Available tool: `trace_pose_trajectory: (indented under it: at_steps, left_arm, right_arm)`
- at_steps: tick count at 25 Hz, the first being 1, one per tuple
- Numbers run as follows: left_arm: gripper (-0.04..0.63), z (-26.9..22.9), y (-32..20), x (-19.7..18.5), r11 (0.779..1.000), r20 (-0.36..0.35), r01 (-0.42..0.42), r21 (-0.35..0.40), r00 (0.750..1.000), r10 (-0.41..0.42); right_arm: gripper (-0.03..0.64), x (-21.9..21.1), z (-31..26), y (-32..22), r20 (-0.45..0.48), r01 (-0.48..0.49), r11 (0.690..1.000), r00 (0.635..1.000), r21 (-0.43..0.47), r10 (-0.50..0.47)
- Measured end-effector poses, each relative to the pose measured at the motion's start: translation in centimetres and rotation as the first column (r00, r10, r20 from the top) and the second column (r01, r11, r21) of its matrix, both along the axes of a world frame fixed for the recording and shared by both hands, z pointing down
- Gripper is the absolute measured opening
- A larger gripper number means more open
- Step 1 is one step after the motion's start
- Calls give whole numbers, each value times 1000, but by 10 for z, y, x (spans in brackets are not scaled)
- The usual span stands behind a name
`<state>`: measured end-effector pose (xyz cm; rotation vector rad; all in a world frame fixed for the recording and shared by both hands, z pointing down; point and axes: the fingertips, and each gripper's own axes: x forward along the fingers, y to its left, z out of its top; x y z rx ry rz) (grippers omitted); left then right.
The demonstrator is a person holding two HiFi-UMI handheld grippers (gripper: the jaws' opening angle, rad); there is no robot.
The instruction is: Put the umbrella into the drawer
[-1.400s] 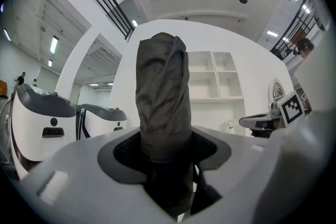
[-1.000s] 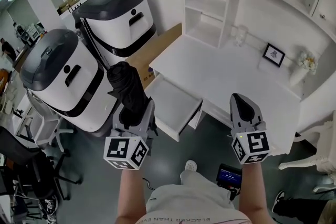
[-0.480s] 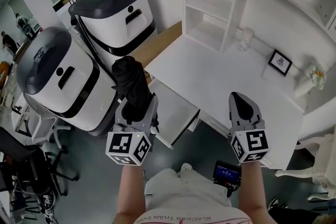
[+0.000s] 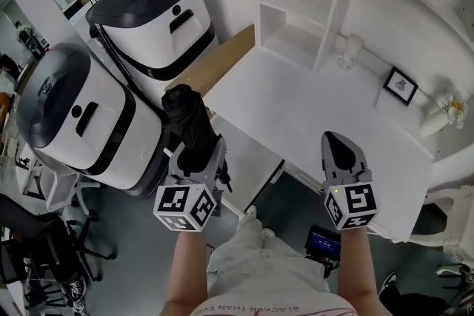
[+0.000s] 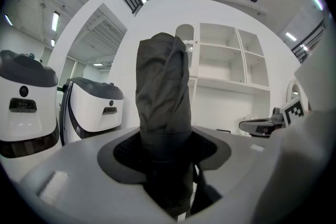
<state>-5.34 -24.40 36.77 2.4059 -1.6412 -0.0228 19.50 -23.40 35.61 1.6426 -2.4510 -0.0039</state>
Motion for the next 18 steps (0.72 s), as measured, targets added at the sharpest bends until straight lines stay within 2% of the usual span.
trace_pose_trajectory:
  at_steps: [9, 14, 18]
  left_arm:
    - [249, 58, -43, -8, 984, -51, -34, -174, 998, 26]
    - [249, 94, -58, -15, 958, -86, -39, -285, 996, 15]
    - [249, 124, -64, -17, 926, -120, -46, -375, 993, 0]
  right_arm:
    - [8, -14, 28, -33, -22, -28, 996, 999, -82, 27]
    - [8, -29, 42, -45, -42, -27, 992, 999, -120, 22]
    - [8, -34, 50, -53, -56, -38, 989, 998, -145, 30]
